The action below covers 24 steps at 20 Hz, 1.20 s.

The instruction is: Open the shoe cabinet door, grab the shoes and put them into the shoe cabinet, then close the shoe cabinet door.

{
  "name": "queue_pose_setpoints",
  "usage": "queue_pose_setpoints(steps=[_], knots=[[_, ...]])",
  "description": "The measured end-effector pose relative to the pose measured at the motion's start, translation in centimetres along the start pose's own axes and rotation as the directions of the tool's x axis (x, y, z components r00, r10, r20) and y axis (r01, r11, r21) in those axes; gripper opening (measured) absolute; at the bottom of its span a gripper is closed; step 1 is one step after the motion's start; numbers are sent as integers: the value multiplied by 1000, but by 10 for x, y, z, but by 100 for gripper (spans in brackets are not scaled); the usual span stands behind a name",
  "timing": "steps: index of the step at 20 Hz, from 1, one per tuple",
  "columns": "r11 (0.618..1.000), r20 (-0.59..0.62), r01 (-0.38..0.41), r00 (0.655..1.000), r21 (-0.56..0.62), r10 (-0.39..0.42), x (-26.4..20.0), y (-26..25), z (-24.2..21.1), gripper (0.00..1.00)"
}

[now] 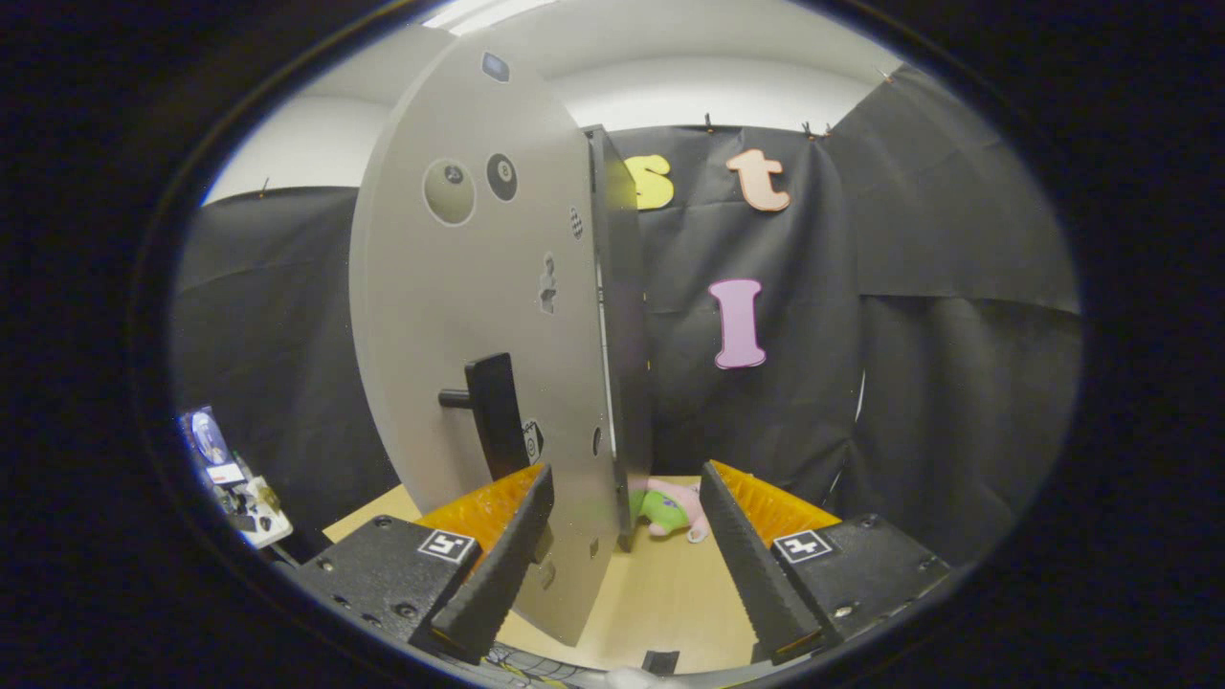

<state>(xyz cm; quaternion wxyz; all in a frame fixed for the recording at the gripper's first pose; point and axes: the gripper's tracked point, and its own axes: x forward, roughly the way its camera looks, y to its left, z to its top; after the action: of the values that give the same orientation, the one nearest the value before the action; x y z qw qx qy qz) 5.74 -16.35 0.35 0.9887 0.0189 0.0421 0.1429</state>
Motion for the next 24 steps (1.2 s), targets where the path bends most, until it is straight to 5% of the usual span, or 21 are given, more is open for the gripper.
queue_pose_setpoints(steps=[14,24], knots=[[996,12,94,996,7,-94,-2,45,-5,96],[1000,8,18,1000,2,-18,49,145,-11,96]])
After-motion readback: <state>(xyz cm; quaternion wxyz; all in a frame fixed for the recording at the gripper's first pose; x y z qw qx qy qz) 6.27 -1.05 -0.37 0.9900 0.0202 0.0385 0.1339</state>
